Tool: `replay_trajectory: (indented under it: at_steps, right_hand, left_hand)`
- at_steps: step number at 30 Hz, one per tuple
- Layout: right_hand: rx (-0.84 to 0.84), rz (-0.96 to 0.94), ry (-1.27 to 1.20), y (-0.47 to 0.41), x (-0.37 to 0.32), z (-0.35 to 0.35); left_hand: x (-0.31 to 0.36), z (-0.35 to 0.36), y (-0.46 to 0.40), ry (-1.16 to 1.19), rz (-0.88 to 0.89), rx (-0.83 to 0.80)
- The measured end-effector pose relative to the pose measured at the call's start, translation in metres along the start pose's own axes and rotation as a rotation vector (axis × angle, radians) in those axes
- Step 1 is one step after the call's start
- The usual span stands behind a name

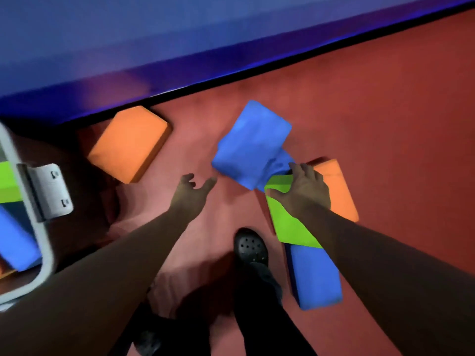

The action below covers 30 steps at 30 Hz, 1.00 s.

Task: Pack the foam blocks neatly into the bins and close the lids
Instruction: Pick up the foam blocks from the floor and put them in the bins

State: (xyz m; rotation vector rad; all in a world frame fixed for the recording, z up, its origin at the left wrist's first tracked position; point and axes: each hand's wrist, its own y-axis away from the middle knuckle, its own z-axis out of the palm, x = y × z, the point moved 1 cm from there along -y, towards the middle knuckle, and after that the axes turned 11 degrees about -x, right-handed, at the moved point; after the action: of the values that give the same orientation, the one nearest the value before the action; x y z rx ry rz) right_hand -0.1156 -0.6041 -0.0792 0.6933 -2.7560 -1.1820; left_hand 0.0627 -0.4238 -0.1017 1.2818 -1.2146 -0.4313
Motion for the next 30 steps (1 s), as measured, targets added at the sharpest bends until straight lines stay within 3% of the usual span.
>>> replay_trajectory:
  at_steps: [7,11,17,23,30]
  right_hand:
    - [-0.172,-0.011,0.211,-0.07,0.045,0.019]
    - [-0.194,-0.034,0.229,-0.081,0.054,0.024]
    - [-0.167,-0.058,0.187,-0.074,0.057,0.015]
    - [-0.103,-0.04,0.064,-0.031,0.037,-0.012]
    - [0.027,-0.092,-0.053,0.036,-0.068,-0.072]
  left_hand:
    - [-0.015,0.063,-0.079,0.378,-0.222,-0.08]
    - [-0.005,0.084,-0.096,0.552,-0.205,-0.119]
    - [0.01,0.091,-0.092,0.571,-0.13,-0.117]
    - [0.011,0.043,-0.035,0.589,-0.089,-0.067]
    - [0.016,-0.081,0.065,0.671,0.023,-0.003]
